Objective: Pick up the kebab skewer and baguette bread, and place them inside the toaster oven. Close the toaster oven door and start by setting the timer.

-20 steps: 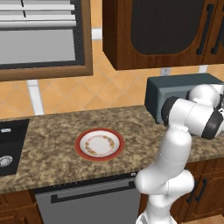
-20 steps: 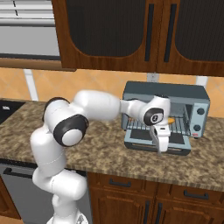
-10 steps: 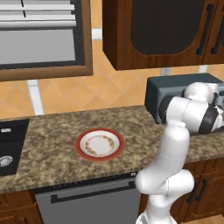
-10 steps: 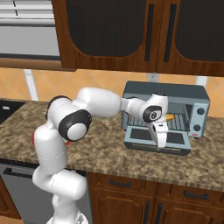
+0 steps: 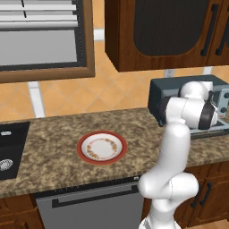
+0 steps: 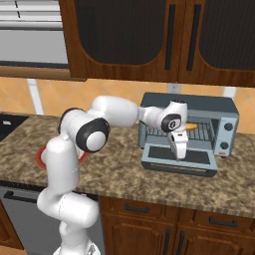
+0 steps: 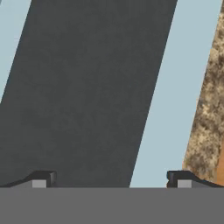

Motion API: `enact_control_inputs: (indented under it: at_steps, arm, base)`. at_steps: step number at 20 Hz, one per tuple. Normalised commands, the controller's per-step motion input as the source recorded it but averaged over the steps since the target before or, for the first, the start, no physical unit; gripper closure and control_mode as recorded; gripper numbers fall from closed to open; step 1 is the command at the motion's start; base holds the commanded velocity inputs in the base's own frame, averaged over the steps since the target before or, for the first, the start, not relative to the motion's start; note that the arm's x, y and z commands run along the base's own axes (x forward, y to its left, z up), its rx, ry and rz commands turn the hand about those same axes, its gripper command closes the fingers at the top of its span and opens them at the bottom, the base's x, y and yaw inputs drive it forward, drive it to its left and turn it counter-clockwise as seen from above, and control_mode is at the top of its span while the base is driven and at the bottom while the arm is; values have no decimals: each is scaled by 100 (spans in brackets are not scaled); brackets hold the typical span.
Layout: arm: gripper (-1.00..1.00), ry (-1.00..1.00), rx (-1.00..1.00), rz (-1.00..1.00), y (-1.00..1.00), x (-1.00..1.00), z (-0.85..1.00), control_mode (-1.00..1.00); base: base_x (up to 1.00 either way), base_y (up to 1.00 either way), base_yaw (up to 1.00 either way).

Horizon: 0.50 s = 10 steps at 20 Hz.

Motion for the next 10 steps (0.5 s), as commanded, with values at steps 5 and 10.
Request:
enact_control_inputs:
  at_steps: [5, 10]
  arm:
    - [-100, 0, 2, 0, 2, 40, 0, -100]
    - [-100, -3, 1, 0, 0, -16, 0, -100]
  base:
    - [0, 0, 0]
    - [0, 0, 0]
